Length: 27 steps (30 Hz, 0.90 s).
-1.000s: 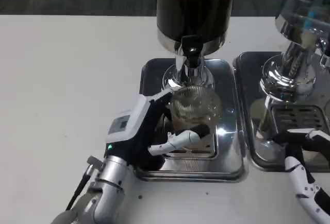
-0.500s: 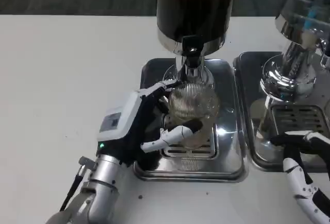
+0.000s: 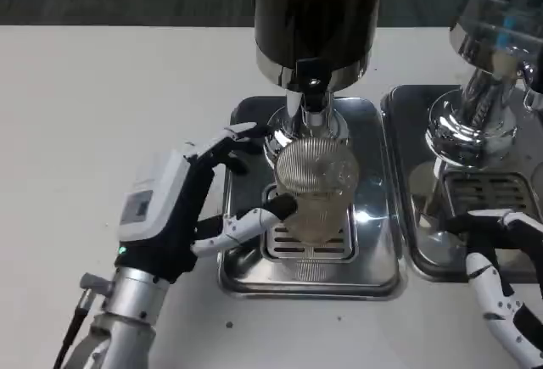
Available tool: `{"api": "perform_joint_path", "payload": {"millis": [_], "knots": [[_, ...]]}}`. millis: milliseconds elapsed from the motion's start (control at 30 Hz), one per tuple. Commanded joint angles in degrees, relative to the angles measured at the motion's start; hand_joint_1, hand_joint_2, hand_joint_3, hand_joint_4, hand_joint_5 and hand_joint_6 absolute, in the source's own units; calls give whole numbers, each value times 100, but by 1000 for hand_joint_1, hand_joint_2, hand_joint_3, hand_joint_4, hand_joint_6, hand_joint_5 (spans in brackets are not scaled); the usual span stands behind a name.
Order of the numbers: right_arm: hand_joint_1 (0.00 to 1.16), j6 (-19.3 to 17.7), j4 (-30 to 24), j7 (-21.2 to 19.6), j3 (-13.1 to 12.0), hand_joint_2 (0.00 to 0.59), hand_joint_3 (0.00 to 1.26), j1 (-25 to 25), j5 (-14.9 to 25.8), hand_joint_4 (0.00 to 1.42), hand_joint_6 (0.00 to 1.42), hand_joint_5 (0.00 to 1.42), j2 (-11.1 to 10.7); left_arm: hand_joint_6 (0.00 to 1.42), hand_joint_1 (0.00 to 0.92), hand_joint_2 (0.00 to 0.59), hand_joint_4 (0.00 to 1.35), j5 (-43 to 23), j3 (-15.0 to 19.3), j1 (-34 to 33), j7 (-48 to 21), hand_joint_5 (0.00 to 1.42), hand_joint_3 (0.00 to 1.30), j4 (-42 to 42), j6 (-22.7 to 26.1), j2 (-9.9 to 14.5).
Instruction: Grasp the cup under the faucet to collect the drink, then remove the cup.
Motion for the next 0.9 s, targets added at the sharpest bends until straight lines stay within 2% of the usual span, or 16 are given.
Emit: {"api": "perform_joint_path", "payload": {"millis": [33,167,333,467,533,700,800,900], "knots": [[312,-84,106,-27,-7,486,582,-75,89,459,392,415,-20,350,71,52,451,-199,328,396,-256,569,378,-504,-23,312],[310,-111,165,-37,-12,486,582,-151,101,459,389,415,-27,366,71,51,460,-338,599,667,-454,570,380,-880,-78,501],[310,-160,276,-53,-10,485,582,-303,113,459,387,419,-37,466,57,51,460,-713,1063,1091,-865,572,381,-1525,-363,873],[316,-188,341,-59,10,479,582,-412,102,459,386,430,-40,490,42,90,448,-1113,1335,1203,-1327,564,380,-1830,-561,1055],[318,-191,363,-75,39,479,582,-481,59,459,386,431,-28,476,4,94,453,-1819,1481,1194,-1862,546,392,-1972,-685,1226],[321,-207,370,-159,77,482,580,-587,-121,459,386,431,-44,421,0,91,435,-3326,1745,1027,-3140,480,397,-2129,-665,1395],[324,-228,382,-238,96,487,578,-653,-283,460,386,431,-73,400,0,90,414,-4488,1880,719,-4210,449,389,-2203,-441,1489],[330,-224,382,-304,102,492,570,-717,-430,460,374,420,-106,365,0,86,389,-5255,1987,393,-5106,416,367,-2166,-156,1478]]}}
